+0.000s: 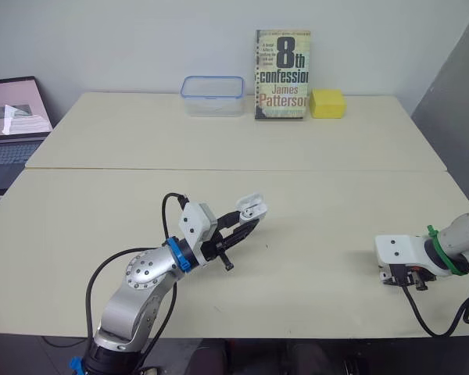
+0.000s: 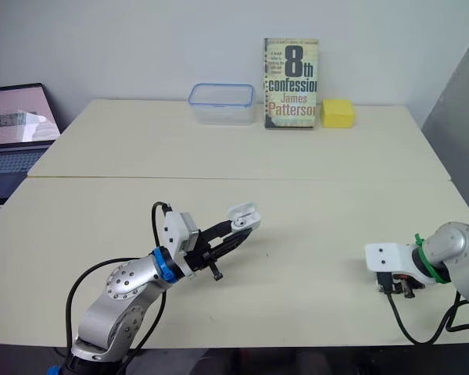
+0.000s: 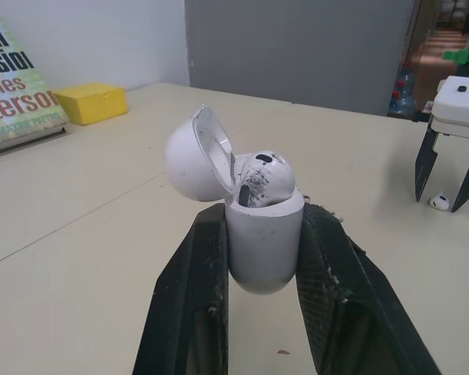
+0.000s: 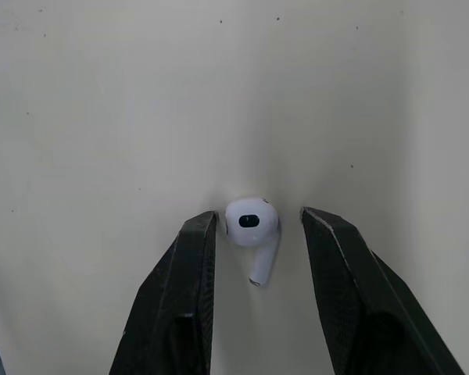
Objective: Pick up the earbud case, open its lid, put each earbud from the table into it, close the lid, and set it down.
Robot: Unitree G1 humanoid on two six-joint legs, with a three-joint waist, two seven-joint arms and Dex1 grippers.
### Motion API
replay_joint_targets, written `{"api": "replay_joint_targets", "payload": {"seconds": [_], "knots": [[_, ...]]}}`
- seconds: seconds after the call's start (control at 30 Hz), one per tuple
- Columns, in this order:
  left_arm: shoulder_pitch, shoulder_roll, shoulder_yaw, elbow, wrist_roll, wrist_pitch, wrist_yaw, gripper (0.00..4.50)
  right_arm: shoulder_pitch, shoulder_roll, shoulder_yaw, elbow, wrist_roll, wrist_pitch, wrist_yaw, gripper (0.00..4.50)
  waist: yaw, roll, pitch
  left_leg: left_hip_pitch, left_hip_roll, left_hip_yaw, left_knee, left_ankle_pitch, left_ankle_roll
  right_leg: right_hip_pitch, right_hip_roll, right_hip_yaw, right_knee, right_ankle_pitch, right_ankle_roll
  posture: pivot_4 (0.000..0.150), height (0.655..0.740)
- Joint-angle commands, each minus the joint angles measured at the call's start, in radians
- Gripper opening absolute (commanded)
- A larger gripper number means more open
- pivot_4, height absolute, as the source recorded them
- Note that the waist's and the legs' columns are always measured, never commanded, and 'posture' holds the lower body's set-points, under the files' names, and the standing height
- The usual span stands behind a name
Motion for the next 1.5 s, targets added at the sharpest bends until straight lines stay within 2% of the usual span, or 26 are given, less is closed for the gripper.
{"api": "replay_joint_targets", "payload": {"seconds": [0.03, 0.27, 0.37, 0.43, 0.47, 0.63, 0.73, 0.87, 1.03, 1.27, 1.5], "knots": [[-0.008, 0.001, 0.000, -0.024, -0.003, -0.010, -0.002, 0.80, -0.013, 0.002, 0.009, -0.030, -0.023, 0.004, -0.012, 1.75, 0.000, 0.000, 0.000, 0.000, 0.000, 0.000, 0.000, 0.000, 0.000, 0.000, 0.000, 0.000, 0.000, 0.000, 0.000, 0.150, 0.7400], [-0.005, 0.003, -0.001, -0.020, 0.001, -0.016, -0.004, 0.80, -0.005, 0.003, 0.012, -0.039, -0.034, 0.007, -0.012, 1.75, 0.000, 0.000, 0.000, 0.000, 0.000, 0.000, 0.000, 0.000, 0.000, 0.000, 0.000, 0.000, 0.000, 0.000, 0.000, 0.150, 0.7400], [-0.004, 0.003, -0.001, -0.019, 0.002, -0.017, -0.005, 0.80, -0.006, 0.005, 0.011, -0.042, -0.036, 0.012, -0.010, 1.15, -0.001, 0.000, 0.000, 0.000, 0.000, 0.000, 0.000, 0.000, 0.000, 0.000, 0.000, 0.000, 0.000, 0.000, 0.000, 0.150, 0.7400], [-0.004, 0.004, 0.000, -0.019, 0.003, -0.018, -0.006, 0.80, -0.008, 0.006, 0.010, -0.042, -0.034, 0.016, -0.010, 0.50, -0.001, 0.000, 0.000, 0.000, 0.000, 0.000, 0.000, 0.000, 0.000, 0.000, 0.000, 0.000, 0.000, 0.000, 0.000, 0.150, 0.7400], [-0.005, 0.004, 0.000, -0.019, 0.003, -0.018, -0.007, 0.80, -0.009, 0.005, 0.008, -0.043, -0.032, 0.018, -0.008, 0.41, 0.000, 0.000, 0.000, 0.000, 0.000, 0.000, 0.000, 0.000, 0.000, 0.000, 0.000, 0.000, 0.000, 0.000, 0.000, 0.150, 0.7400], [-0.011, 0.004, 0.003, -0.014, 0.001, -0.021, -0.009, 0.80, -0.027, 0.011, -0.027, -0.060, 0.012, 0.048, 0.001, 0.41, -0.001, 0.000, 0.000, 0.000, 0.000, 0.000, 0.000, 0.000, 0.000, 0.000, 0.000, 0.000, 0.000, 0.000, 0.000, 0.150, 0.7400], [-0.025, -0.001, 0.007, -0.006, -0.002, -0.023, -0.008, 0.80, -0.075, 0.048, -0.092, -0.096, 0.102, 0.075, -0.009, 0.41, -0.001, 0.000, 0.000, 0.000, 0.000, 0.000, 0.000, 0.000, 0.000, 0.000, 0.000, 0.000, 0.000, 0.000, 0.000, 0.150, 0.7400], [-0.053, -0.008, 0.010, 0.014, -0.008, -0.025, -0.009, 0.80, -0.147, 0.136, -0.168, -0.174, 0.260, 0.200, -0.031, 0.41, 0.000, 0.000, 0.000, 0.000, 0.000, 0.000, 0.000, 0.000, 0.000, 0.000, 0.000, 0.000, 0.000, 0.000, 0.000, 0.150, 0.7400], [-0.104, -0.032, 0.012, 0.043, -0.020, -0.021, -0.002, 0.80, -0.231, 0.323, -0.290, -0.298, 0.501, 0.426, -0.161, 0.41, 0.001, -0.001, 0.000, -0.003, 0.000, -0.003, 0.001, 0.000, 0.000, -0.001, 0.000, -0.001, 0.000, 0.000, 0.000, 0.150, 0.7400], [-0.142, -0.055, 0.021, 0.073, -0.029, -0.027, -0.002, 0.80, -0.301, 0.598, -0.422, -0.352, 0.670, 0.427, -0.436, 0.41, 0.000, -0.001, 0.000, -0.003, 0.000, -0.002, 0.000, 0.000, 0.000, -0.002, 0.000, -0.001, 0.001, 0.000, 0.000, 0.150, 0.7400], [-0.167, -0.083, 0.006, 0.084, -0.028, -0.036, -0.001, 0.80, -0.318, 0.814, -0.368, -0.374, 0.713, 0.409, -0.680, 0.41, -0.001, -0.001, 0.000, -0.004, 0.000, -0.003, 0.000, 0.000, 0.000, -0.003, 0.000, -0.001, 0.001, 0.000, 0.000, 0.150, 0.7400]]}}
